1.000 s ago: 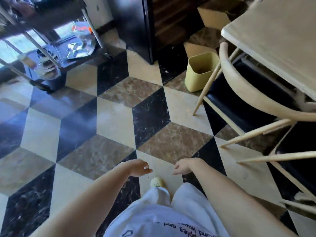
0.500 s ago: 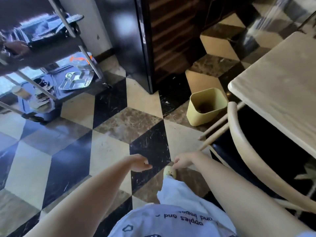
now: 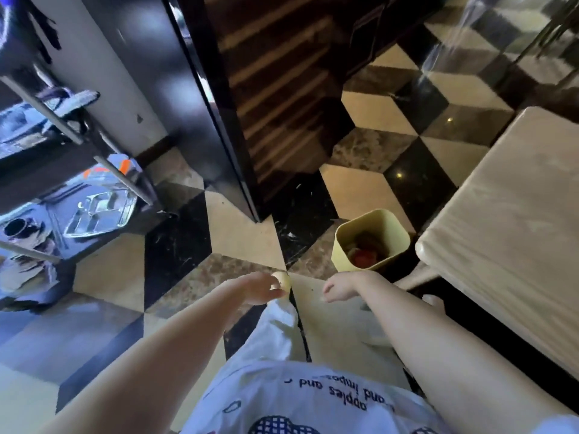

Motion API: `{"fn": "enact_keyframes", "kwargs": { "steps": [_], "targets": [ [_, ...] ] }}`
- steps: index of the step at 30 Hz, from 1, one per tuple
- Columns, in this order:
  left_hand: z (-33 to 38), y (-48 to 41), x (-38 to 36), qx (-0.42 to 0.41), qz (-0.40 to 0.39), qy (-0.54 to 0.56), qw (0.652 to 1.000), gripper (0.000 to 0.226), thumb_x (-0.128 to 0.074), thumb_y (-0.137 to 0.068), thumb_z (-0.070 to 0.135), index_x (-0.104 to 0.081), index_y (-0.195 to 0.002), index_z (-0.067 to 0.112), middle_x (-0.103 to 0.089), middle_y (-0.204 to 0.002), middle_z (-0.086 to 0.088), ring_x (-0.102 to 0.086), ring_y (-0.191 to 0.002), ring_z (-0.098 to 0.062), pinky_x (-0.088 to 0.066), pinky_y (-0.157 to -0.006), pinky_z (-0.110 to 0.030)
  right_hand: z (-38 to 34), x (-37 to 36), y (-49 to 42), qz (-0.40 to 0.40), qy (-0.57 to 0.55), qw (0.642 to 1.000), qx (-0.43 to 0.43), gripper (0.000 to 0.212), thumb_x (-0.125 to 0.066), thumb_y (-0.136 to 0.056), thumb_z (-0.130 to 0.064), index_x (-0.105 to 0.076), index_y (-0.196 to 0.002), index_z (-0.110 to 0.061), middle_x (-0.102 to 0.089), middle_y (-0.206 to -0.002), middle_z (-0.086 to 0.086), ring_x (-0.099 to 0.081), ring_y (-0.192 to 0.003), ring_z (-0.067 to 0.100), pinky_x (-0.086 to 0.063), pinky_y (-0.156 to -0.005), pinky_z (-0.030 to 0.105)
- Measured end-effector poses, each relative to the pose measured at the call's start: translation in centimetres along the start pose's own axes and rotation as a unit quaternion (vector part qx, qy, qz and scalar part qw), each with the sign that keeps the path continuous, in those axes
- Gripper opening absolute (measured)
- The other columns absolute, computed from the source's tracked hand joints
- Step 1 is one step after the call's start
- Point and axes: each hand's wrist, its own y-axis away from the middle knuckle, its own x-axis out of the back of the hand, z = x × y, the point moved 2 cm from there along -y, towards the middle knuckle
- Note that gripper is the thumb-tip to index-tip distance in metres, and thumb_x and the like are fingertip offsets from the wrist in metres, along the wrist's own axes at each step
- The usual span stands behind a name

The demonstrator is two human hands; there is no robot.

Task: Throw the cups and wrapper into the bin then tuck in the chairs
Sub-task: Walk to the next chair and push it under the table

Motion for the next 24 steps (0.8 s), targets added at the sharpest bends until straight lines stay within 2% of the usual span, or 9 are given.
{"fn": "enact_keyframes", "kwargs": {
  "steps": [5,8,10,12,14,19,24],
  "targets": [
    [-2.0,-7.0,9.6,-0.031,-0.003,-0.049,0.998,0.049,-0.035,-0.099,0.047,-0.05,-0.136,0.018,-0.053,-0.139,-0.009,-0.049,-0.126,-0.028,-0.039,-0.103,-0.037,1.2,8.6,-3.6,0.021,-0.041,0.999,-0.025,0.048,-0.047,-0.094,-0.044,-0.055,-0.133,-0.016,-0.053,-0.138,0.003,-0.054,-0.118,0.024,-0.043,-0.098,0.035],
    [-2.8,-10.5,15.8,-0.048,-0.002,-0.09,0.995,0.05,-0.033,-0.099,0.048,-0.049,-0.136,0.019,-0.05,-0.141,-0.009,-0.046,-0.129,-0.028,-0.036,-0.106,-0.035,2.1,13.6,-4.9,0.036,-0.09,0.994,-0.046,0.049,-0.044,-0.093,-0.047,-0.054,-0.134,-0.02,-0.051,-0.14,-0.002,-0.052,-0.123,0.024,-0.041,-0.105,0.038],
    [-2.7,-13.0,19.9,-0.071,-0.016,-0.116,0.991,0.048,-0.03,-0.102,0.041,-0.048,-0.138,0.014,-0.049,-0.143,-0.009,-0.044,-0.131,-0.027,-0.033,-0.106,-0.033,3.0,16.5,-5.8,0.052,-0.122,0.99,-0.056,0.05,-0.043,-0.095,-0.046,-0.052,-0.136,-0.019,-0.05,-0.142,0.0,-0.05,-0.126,0.025,-0.039,-0.106,0.038],
    [-2.5,-14.6,22.9,-0.085,-0.029,-0.152,0.984,0.048,-0.029,-0.103,0.037,-0.047,-0.138,0.011,-0.049,-0.143,-0.009,-0.044,-0.132,-0.026,-0.032,-0.106,-0.031,3.6,18.7,-6.0,0.063,-0.15,0.985,-0.062,0.047,-0.041,-0.097,-0.043,-0.052,-0.134,-0.016,-0.053,-0.135,0.0,-0.051,-0.122,0.023,-0.04,-0.101,0.035],
    [-2.4,-16.7,25.4,-0.089,-0.04,-0.167,0.981,0.048,-0.032,-0.102,0.041,-0.052,-0.135,0.012,-0.053,-0.14,-0.008,-0.048,-0.129,-0.025,-0.036,-0.106,-0.032,4.3,20.7,-6.2,0.066,-0.176,0.98,-0.069,0.046,-0.04,-0.099,-0.04,-0.053,-0.133,-0.012,-0.055,-0.125,0.001,-0.053,-0.115,0.024,-0.04,-0.095,0.034],
    [0.1,-21.8,31.1,-0.118,-0.076,-0.197,0.97,0.048,-0.033,-0.1,0.043,-0.058,-0.126,0.012,-0.059,-0.131,-0.009,-0.055,-0.119,-0.025,-0.042,-0.101,-0.036,7.5,26.0,-7.7,0.093,-0.198,0.972,-0.089,0.048,-0.04,-0.098,-0.039,-0.052,-0.134,-0.009,-0.051,-0.141,0.01,-0.049,-0.127,0.028,-0.038,-0.104,0.038],
    [3.9,-27.9,37.7,-0.132,-0.093,-0.226,0.961,0.051,-0.032,-0.1,0.046,-0.047,-0.138,0.015,-0.05,-0.142,-0.007,-0.05,-0.125,-0.026,-0.042,-0.103,-0.035,12.7,31.8,-9.7,0.122,-0.217,0.963,-0.104,0.051,-0.04,-0.097,-0.045,-0.047,-0.139,-0.017,-0.048,-0.142,0.006,-0.047,-0.128,0.026,-0.036,-0.104,0.038]
  ]
}}
